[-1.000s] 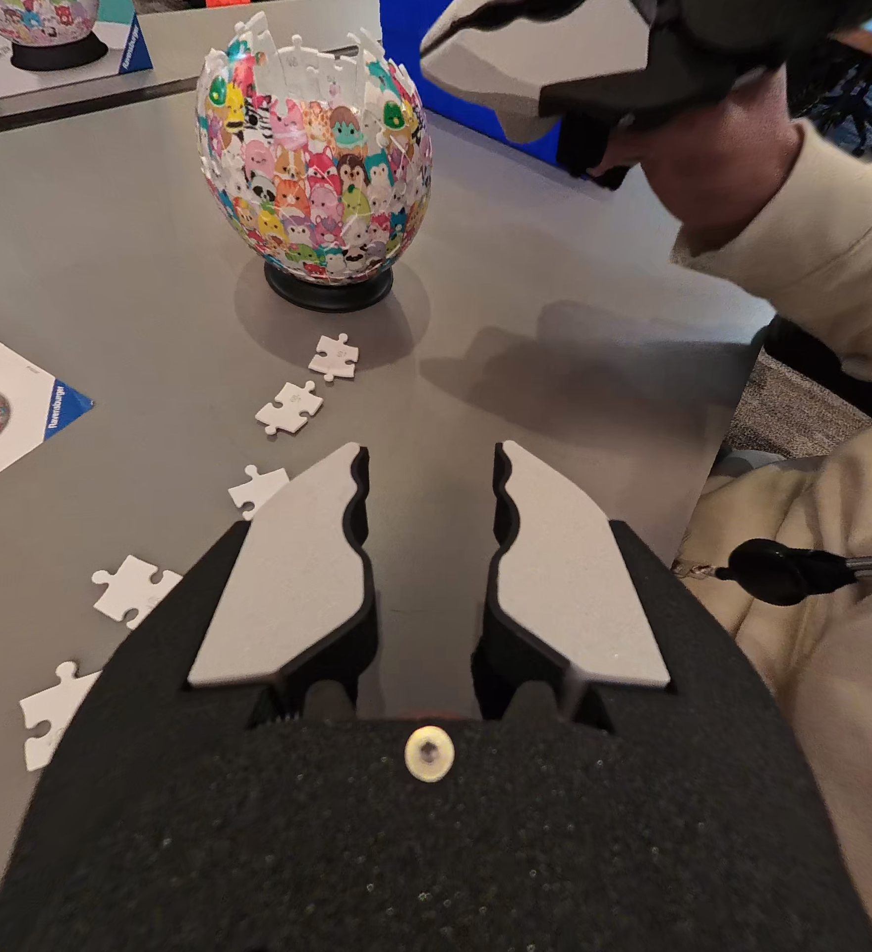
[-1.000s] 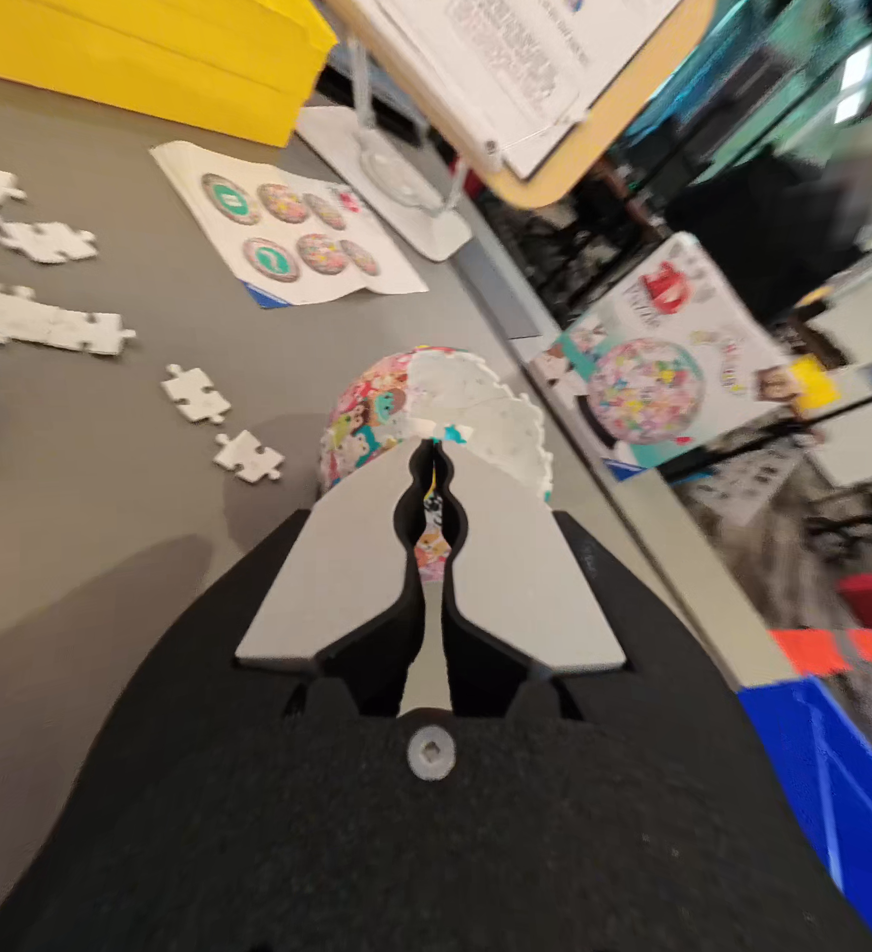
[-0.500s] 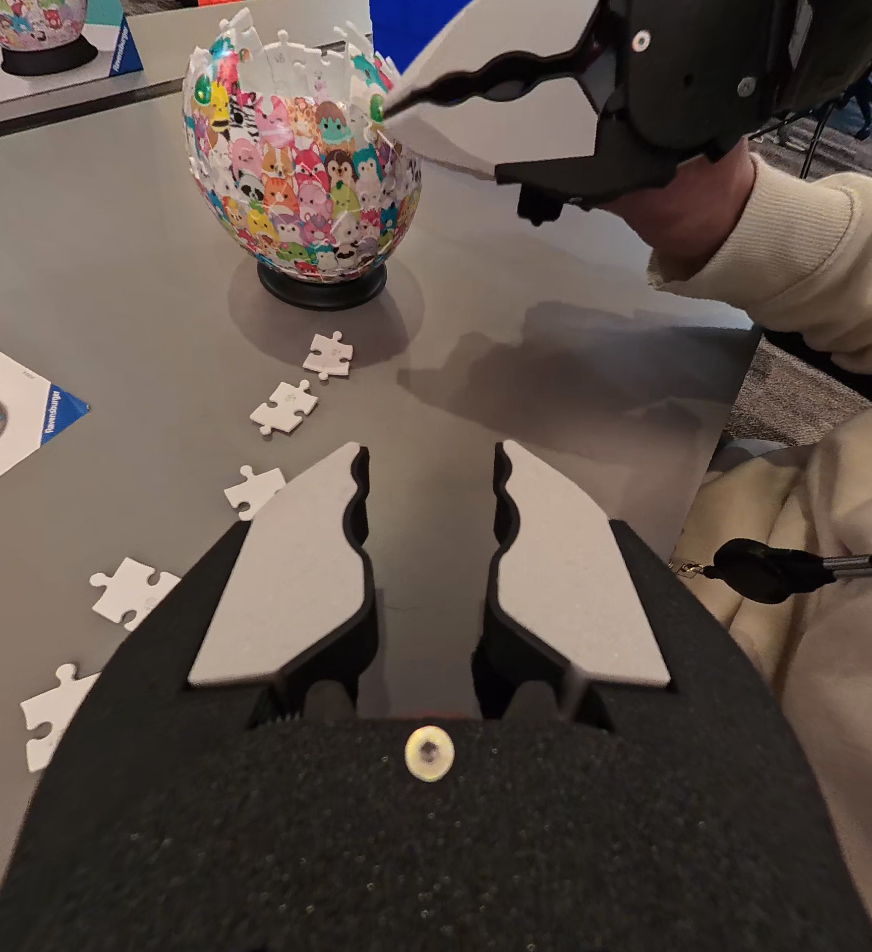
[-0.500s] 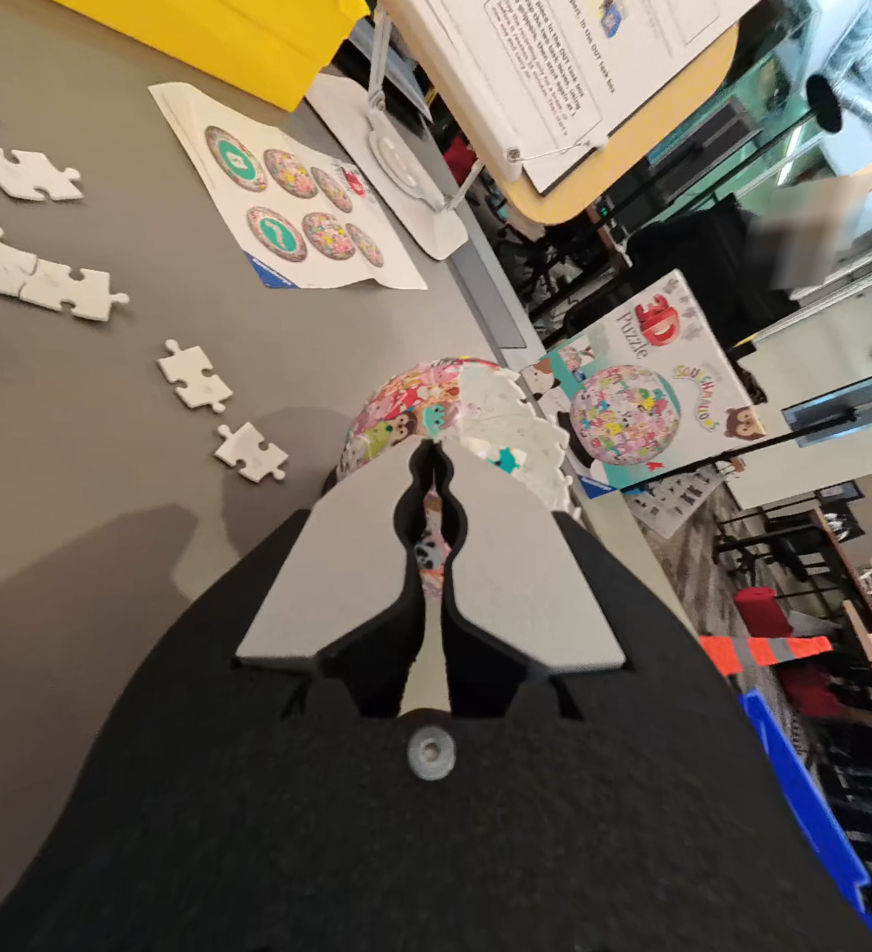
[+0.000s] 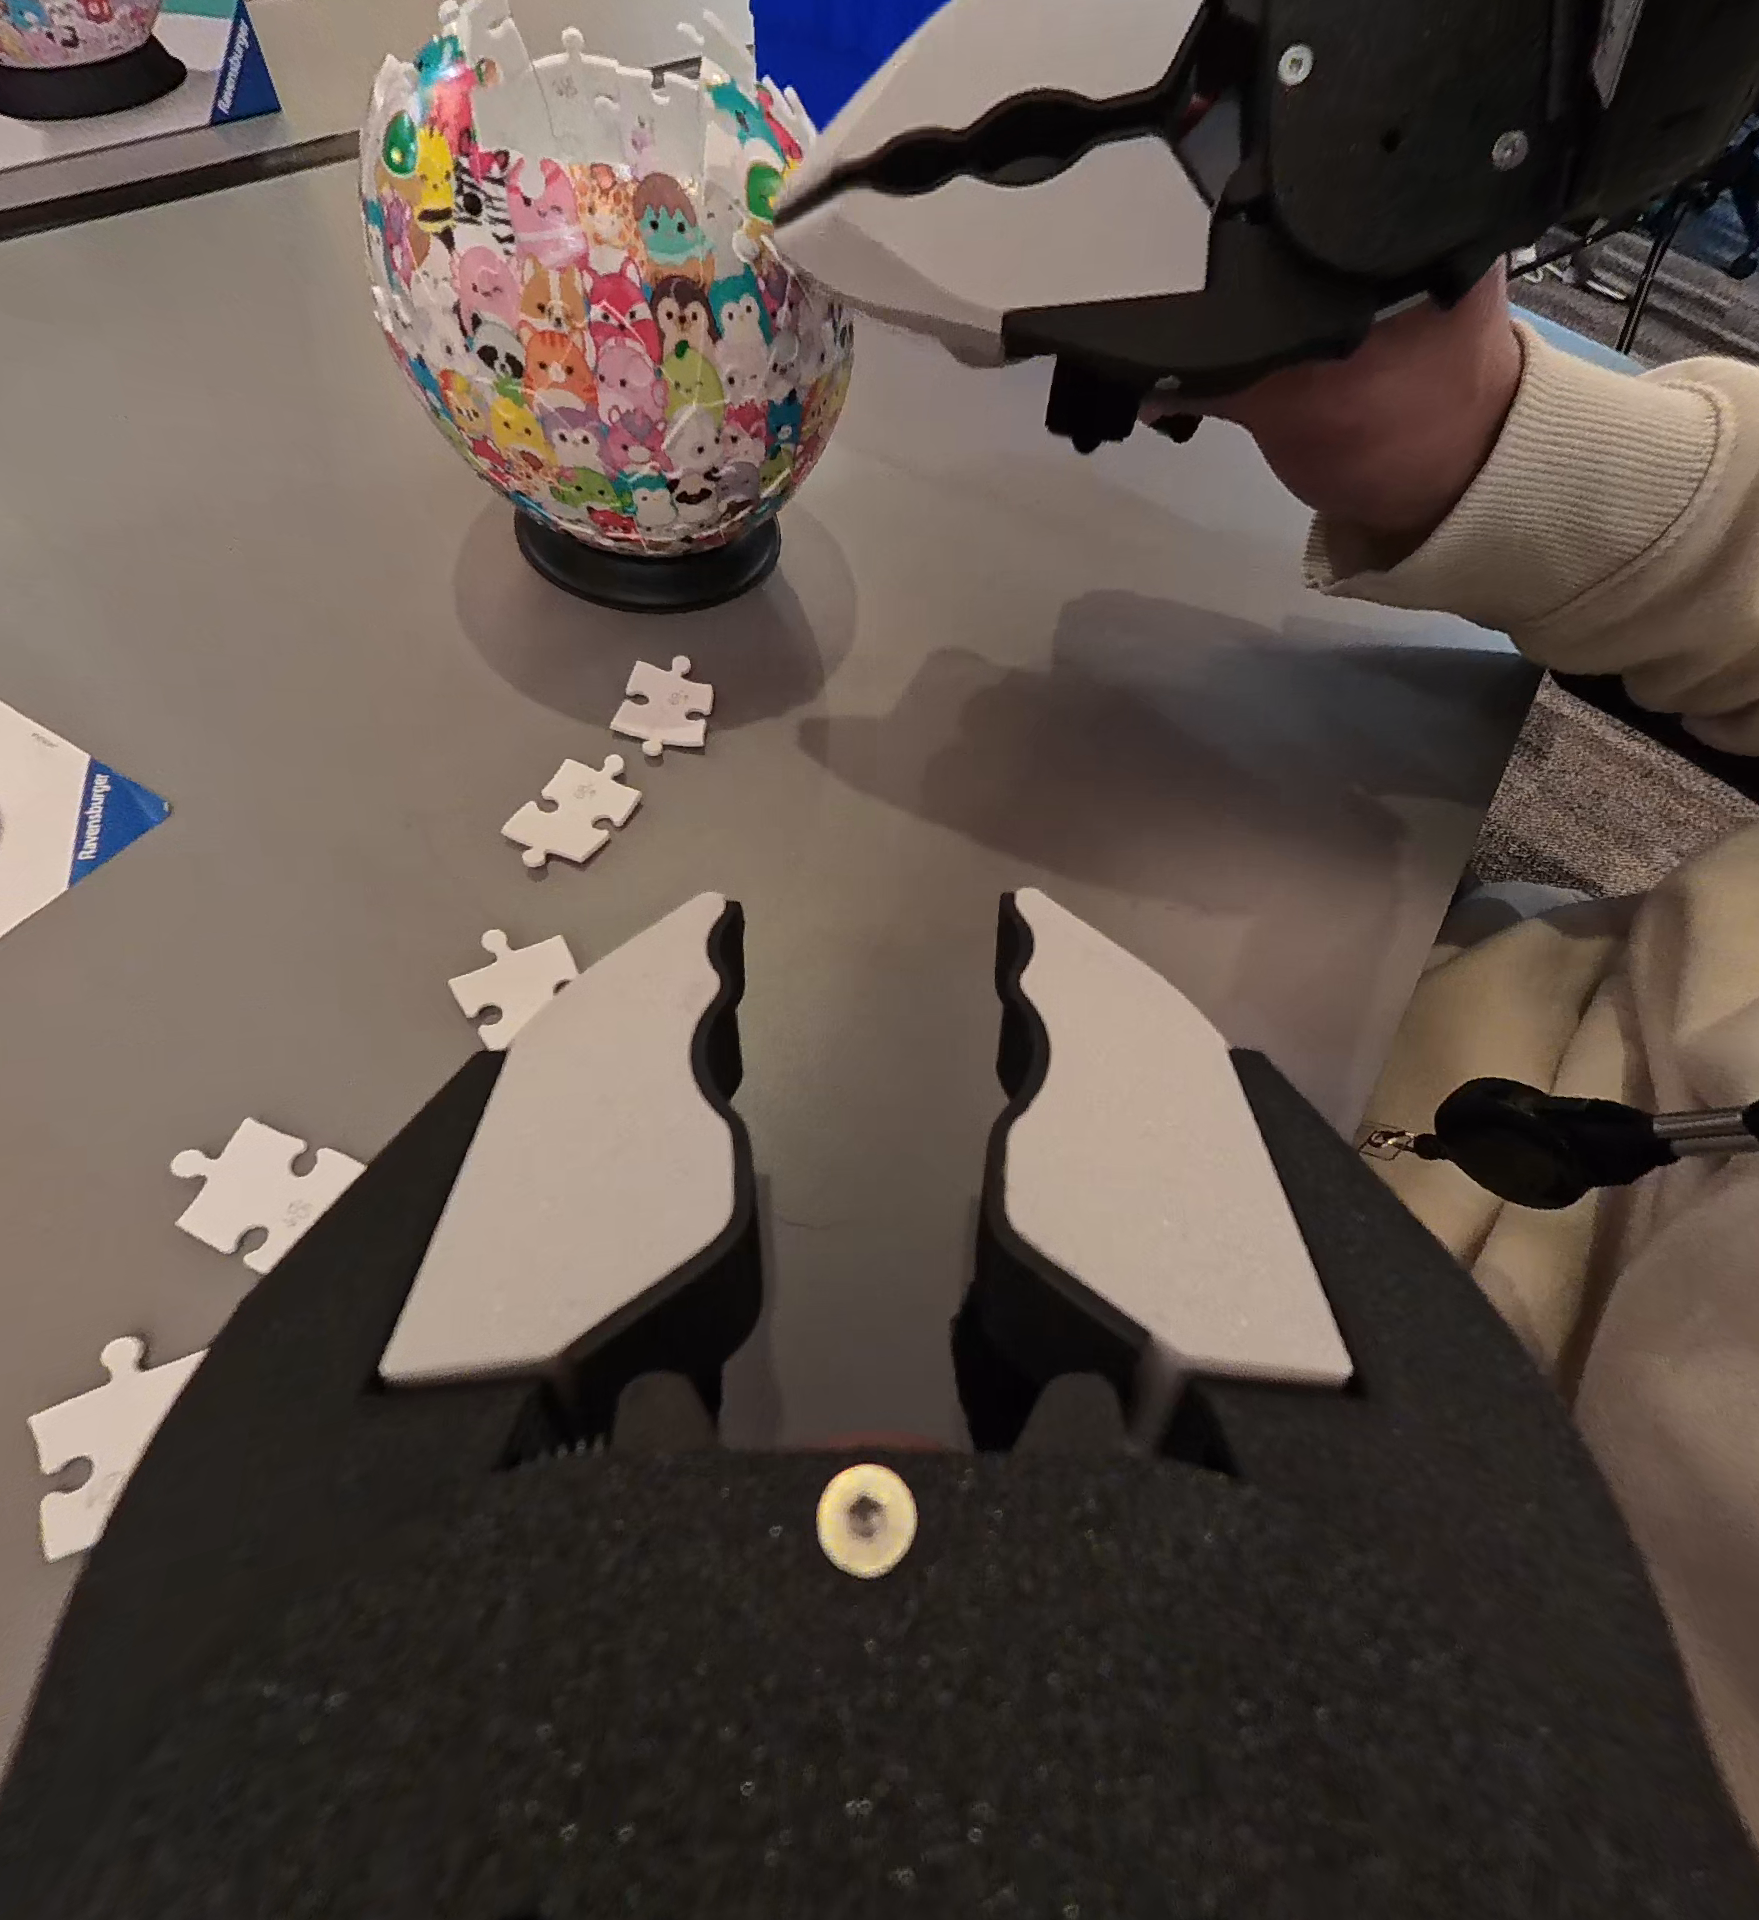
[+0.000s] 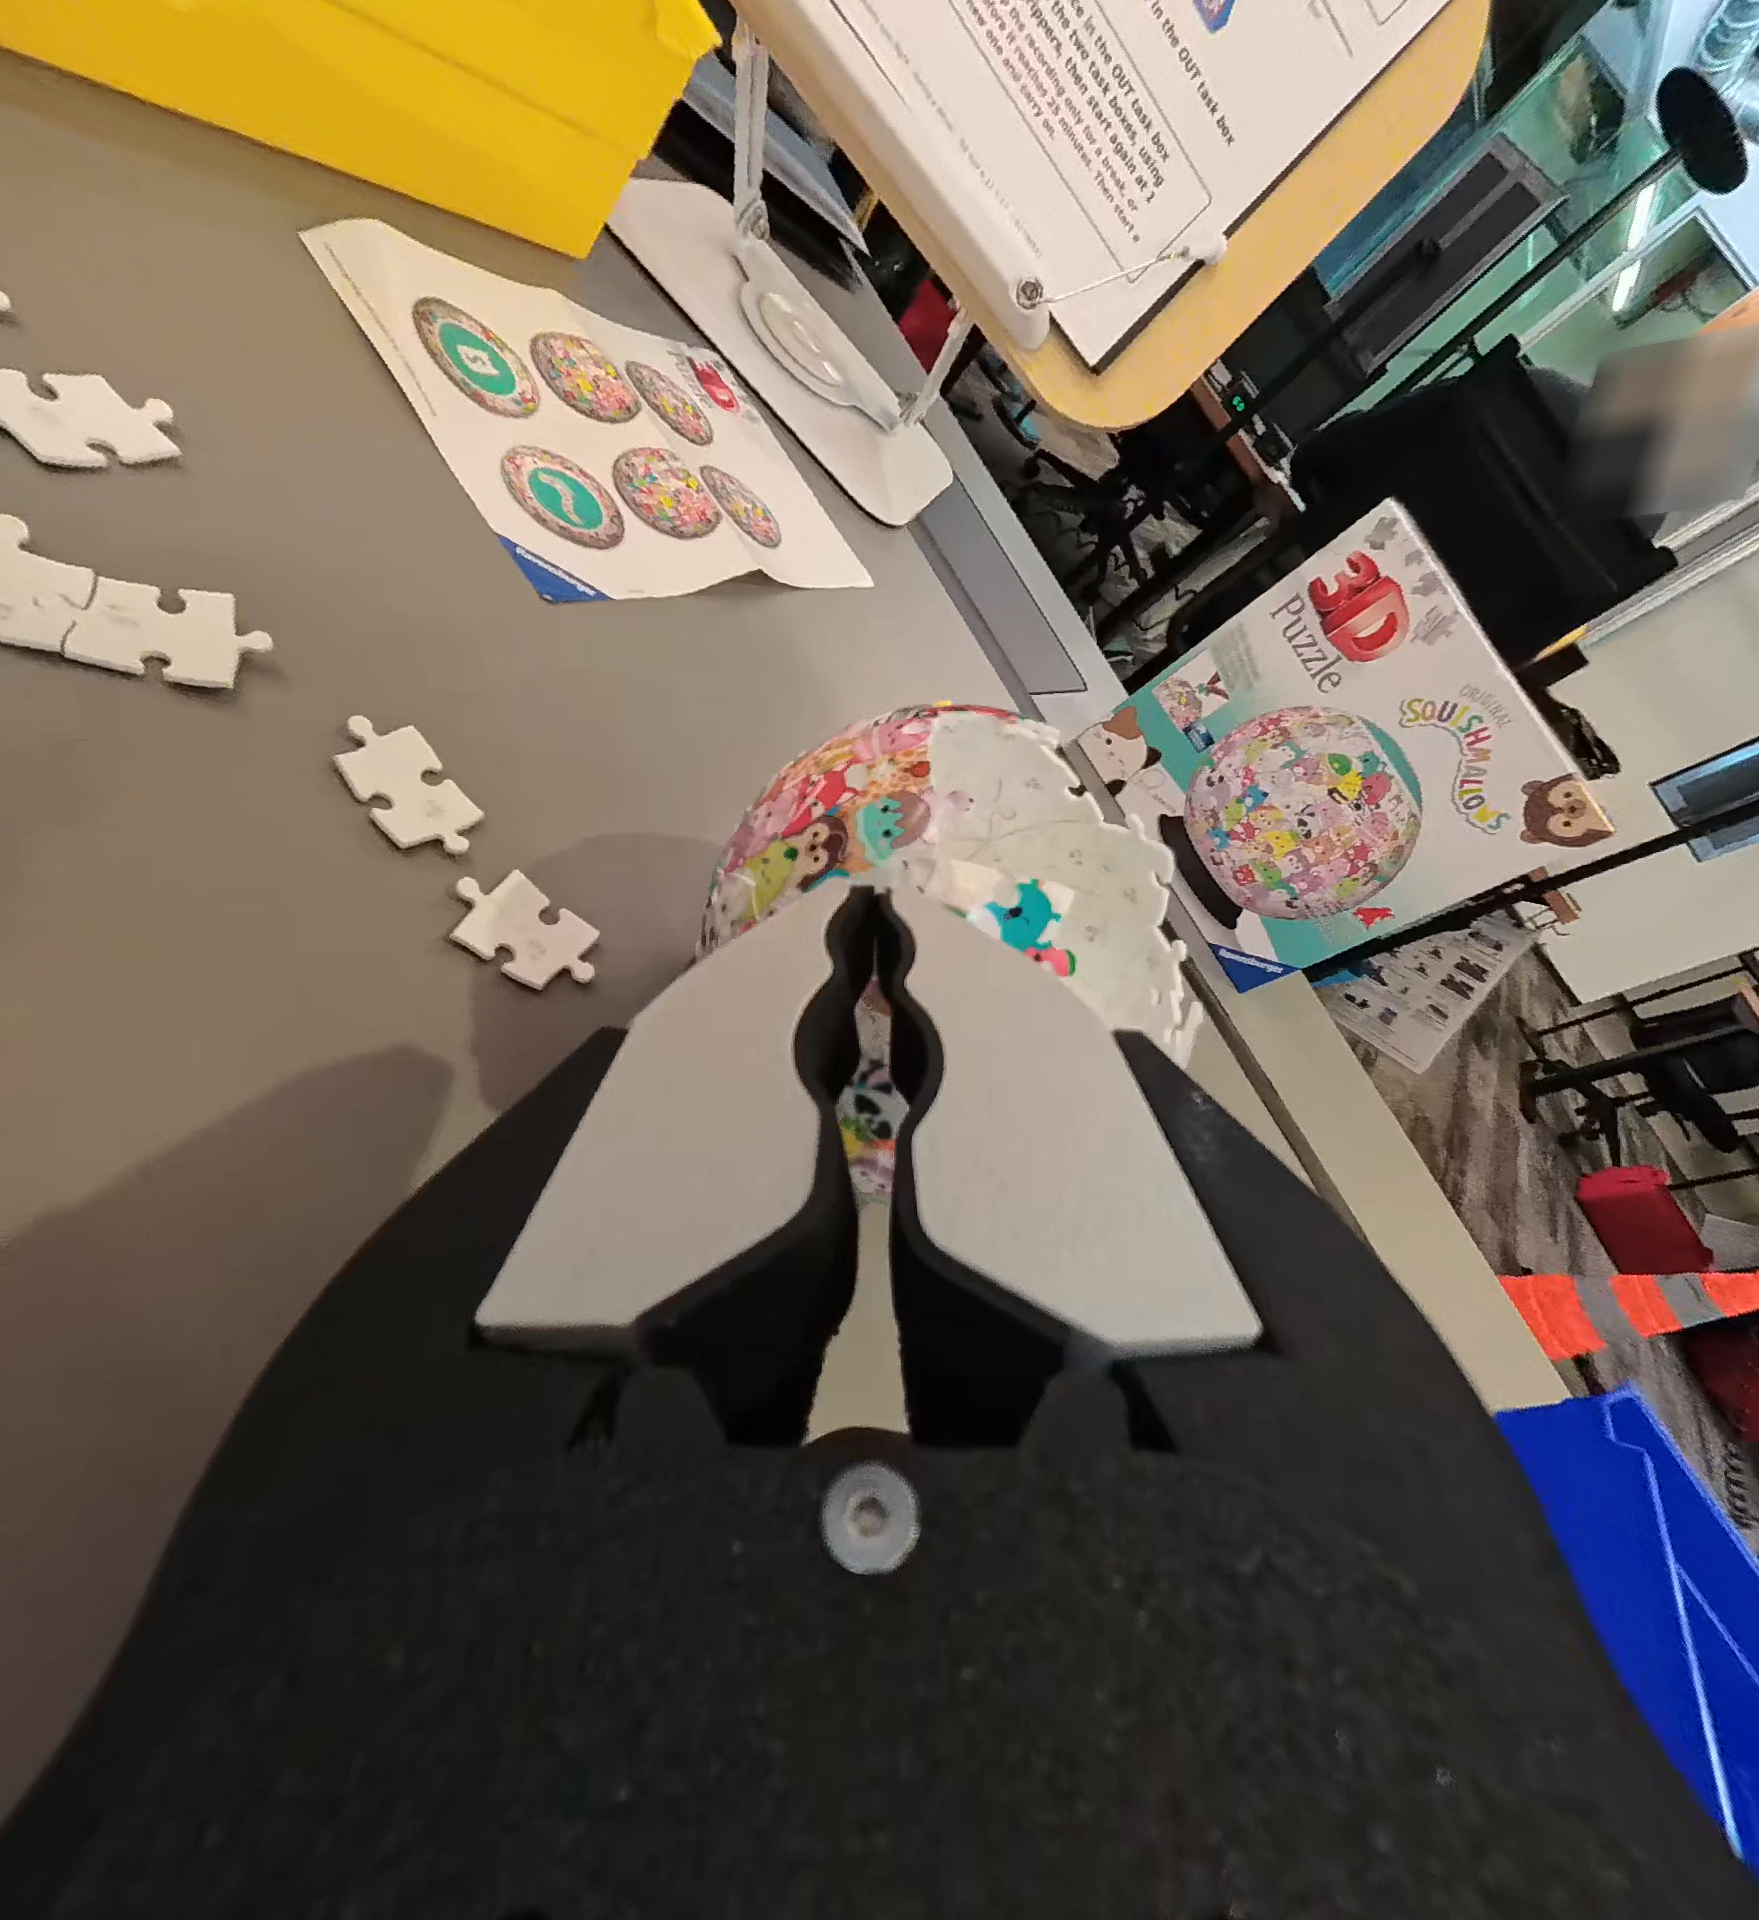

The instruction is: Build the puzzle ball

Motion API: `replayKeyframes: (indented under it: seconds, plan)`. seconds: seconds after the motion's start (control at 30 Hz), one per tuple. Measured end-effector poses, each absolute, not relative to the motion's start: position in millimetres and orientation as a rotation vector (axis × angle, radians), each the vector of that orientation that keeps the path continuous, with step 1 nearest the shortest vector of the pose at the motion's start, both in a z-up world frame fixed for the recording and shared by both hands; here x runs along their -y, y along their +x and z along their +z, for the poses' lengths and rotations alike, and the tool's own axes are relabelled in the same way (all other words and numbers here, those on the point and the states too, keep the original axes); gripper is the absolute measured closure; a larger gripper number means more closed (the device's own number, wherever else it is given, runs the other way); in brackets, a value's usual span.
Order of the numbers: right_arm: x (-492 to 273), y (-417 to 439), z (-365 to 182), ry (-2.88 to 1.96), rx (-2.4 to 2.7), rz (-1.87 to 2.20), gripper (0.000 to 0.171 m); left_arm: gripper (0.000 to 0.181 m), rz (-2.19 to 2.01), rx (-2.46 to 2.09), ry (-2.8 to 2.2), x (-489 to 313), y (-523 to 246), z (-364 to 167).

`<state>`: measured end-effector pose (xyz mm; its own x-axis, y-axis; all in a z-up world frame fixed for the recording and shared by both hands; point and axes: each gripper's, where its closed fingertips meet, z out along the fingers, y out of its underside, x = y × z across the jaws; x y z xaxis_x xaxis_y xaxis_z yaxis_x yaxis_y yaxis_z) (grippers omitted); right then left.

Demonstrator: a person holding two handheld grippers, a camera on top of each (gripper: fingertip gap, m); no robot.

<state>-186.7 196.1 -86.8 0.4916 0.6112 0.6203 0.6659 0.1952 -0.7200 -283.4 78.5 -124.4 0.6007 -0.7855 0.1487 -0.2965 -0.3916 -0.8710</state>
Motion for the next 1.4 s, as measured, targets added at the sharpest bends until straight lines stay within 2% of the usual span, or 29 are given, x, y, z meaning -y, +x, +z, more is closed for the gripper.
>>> replayKeyframes:
  seconds: [0.13, 0.3, 0.37, 0.43, 0.47, 0.63, 0.83, 1.1, 1.4]
  plan:
    - [-191, -188, -79, -1.445, 1.174, -0.019, 0.171, 0.135, -0.709, -0.865, -1.957, -78, -283, -125]
    - [-190, -171, -49, -1.542, 1.299, 0.38, 0.171, 0.135, -0.723, -0.863, -1.954, -79, -281, -125]
    - [-193, -161, -51, -1.706, 1.441, 0.602, 0.15, 0.135, -0.739, -0.865, -1.95, -79, -278, -124]
    - [-201, -155, -52, -1.776, 1.573, 0.701, 0.145, 0.135, -0.73, -0.876, -1.947, -78, -276, -124]
    - [-202, -156, -53, -1.779, 1.648, 0.732, 0.136, 0.135, -0.726, -0.881, -1.946, -78, -275, -124]
    - [-220, -164, -74, -1.814, 1.892, 0.634, 0.14, 0.135, -0.725, -0.891, -1.95, -75, -272, -125]
    - [-219, -174, -69, -1.856, 1.927, 0.819, 0.15, 0.135, -0.723, -0.893, -1.956, -72, -273, -127]
    - [-216, -171, -82, -1.924, 2.001, 0.874, 0.145, 0.134, -0.73, -0.914, -1.961, -71, -272, -130]
    - [-213, -173, -83, -1.944, 1.966, 0.966, 0.159, 0.134, -0.732, -0.918, -1.958, -70, -272, -129]
